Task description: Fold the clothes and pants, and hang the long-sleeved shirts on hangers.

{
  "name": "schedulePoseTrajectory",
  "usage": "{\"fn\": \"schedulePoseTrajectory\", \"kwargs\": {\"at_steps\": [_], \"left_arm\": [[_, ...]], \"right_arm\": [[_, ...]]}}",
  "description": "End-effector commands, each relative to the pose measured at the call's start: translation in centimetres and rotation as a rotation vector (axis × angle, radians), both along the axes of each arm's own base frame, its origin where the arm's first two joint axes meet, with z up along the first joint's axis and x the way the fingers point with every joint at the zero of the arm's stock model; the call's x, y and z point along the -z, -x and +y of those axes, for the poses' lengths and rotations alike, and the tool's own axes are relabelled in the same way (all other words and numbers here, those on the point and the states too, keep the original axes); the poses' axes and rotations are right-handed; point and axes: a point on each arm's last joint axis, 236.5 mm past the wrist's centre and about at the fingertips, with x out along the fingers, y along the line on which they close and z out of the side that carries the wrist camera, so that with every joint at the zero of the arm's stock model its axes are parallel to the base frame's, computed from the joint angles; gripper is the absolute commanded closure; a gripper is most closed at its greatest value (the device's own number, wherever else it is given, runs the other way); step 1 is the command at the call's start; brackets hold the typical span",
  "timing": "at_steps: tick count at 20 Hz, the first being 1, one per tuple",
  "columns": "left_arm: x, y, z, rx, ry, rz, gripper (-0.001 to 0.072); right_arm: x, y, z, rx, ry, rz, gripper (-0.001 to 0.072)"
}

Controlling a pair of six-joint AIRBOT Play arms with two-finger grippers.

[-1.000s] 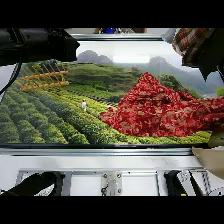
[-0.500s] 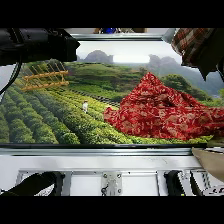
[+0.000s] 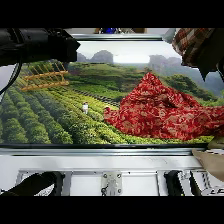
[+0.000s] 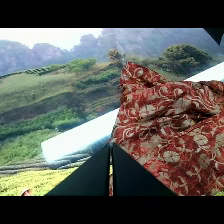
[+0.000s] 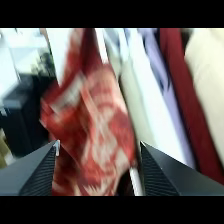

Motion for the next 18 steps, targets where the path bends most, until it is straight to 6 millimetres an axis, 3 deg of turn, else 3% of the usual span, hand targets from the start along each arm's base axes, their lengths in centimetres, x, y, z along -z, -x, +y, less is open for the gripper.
{"fn": "schedulePoseTrajectory", "kwargs": {"at_steps": [1,8,12,13,15,18], "left_arm": [[0.0,0.0,0.0,0.0,0.0,-0.001,0.0685],[0.0,0.0,0.0,0.0,-0.001,0.001,0.0685],[0.0,0.0,0.0,0.0,-0.002,0.001,0.0685],[0.0,0.0,0.0,0.0,-0.002,0.001,0.0685],[0.1,0.0,0.0,0.0,-0.003,0.001,0.0685],[0.1,0.0,0.0,0.0,-0.003,0.001,0.0685]], "right_arm": [[-4.5,-0.9,2.5,-0.072,0.149,-0.113,0.0148],[-9.7,-4.2,8.2,-0.346,0.241,-0.413,0.0149],[-11.5,-7.7,12.5,-0.57,0.329,-0.386,0.0149],[-11.1,-11.8,16.6,-0.777,0.398,-0.261,0.0149],[-7.8,-16.8,21.1,-1.027,0.383,-0.106,0.0149],[-3.6,-21.0,26.7,-1.324,0.285,-0.013,0.0149]]}}
